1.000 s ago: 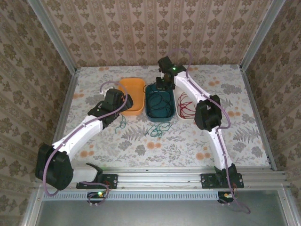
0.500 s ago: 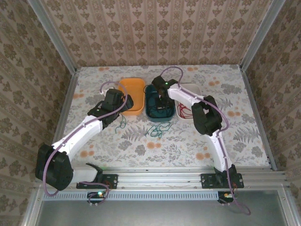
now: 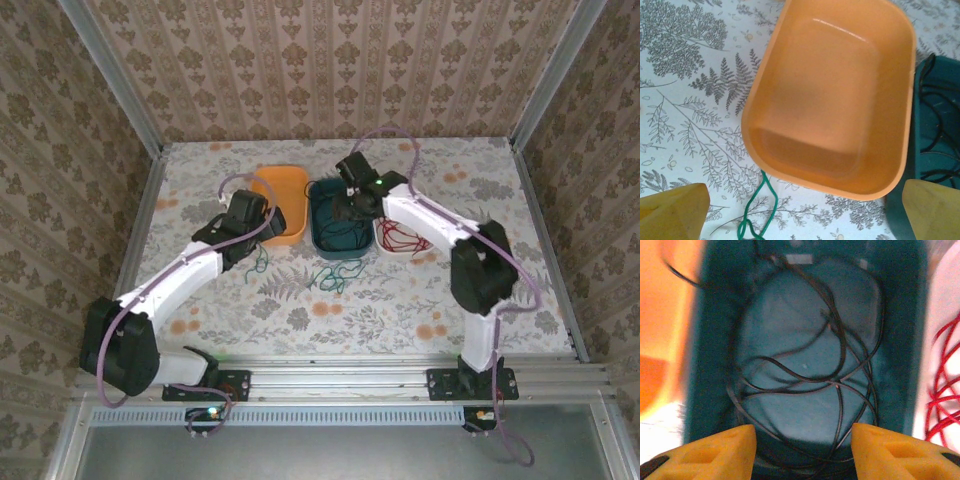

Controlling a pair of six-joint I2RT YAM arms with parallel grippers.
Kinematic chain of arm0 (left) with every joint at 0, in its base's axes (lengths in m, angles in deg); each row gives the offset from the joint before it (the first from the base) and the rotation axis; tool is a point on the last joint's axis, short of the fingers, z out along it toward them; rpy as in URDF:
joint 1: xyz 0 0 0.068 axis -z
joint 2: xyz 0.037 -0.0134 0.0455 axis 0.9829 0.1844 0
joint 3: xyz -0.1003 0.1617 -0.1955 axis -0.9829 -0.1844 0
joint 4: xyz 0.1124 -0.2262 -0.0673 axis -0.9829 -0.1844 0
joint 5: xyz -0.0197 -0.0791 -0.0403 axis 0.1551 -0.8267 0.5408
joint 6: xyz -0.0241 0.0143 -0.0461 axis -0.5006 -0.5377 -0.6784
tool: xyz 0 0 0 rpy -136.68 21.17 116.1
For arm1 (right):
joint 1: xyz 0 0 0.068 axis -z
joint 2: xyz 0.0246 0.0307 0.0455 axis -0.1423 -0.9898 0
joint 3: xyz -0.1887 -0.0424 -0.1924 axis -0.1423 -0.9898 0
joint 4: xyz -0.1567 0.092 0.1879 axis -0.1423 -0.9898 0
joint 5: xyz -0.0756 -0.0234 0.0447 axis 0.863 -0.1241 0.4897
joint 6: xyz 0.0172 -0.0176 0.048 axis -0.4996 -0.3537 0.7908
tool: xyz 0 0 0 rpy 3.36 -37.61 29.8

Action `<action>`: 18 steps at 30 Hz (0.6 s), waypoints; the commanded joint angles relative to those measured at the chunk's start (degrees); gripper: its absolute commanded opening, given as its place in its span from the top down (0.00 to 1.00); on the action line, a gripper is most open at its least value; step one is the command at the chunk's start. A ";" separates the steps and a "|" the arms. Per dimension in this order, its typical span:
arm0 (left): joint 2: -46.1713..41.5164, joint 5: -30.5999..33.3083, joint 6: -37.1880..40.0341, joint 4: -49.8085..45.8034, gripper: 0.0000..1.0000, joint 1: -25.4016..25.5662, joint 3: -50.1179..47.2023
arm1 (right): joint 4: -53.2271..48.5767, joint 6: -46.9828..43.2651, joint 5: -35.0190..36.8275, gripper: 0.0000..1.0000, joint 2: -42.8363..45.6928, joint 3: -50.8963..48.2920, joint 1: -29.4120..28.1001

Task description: Untangle the cables

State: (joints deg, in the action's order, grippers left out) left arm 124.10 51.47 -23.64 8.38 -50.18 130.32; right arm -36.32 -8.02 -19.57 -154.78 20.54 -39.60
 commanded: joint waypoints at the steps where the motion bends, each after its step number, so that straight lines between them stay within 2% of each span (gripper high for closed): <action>1: 0.70 -0.54 1.73 -4.66 0.00 -0.14 -1.14 | 6.32 1.27 1.75 0.43 6.25 -3.10 -0.22; 6: 1.64 -2.94 1.79 -6.41 0.05 -0.76 -4.10 | 7.25 1.78 0.84 0.42 11.91 -5.59 -0.22; 11: 3.69 -6.00 1.89 -7.01 0.19 -0.80 -6.52 | 7.38 3.16 0.20 0.42 17.16 -10.25 -0.22; 18: 6.57 -7.88 3.18 -4.74 0.44 -0.80 -7.53 | 7.86 4.79 0.39 0.43 21.95 -17.53 -0.22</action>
State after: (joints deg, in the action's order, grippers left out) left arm 129.71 45.06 -21.63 3.27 -50.64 123.13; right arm -29.19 -4.94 -19.33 -135.28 4.80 -39.60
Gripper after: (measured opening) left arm 0.586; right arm 0.573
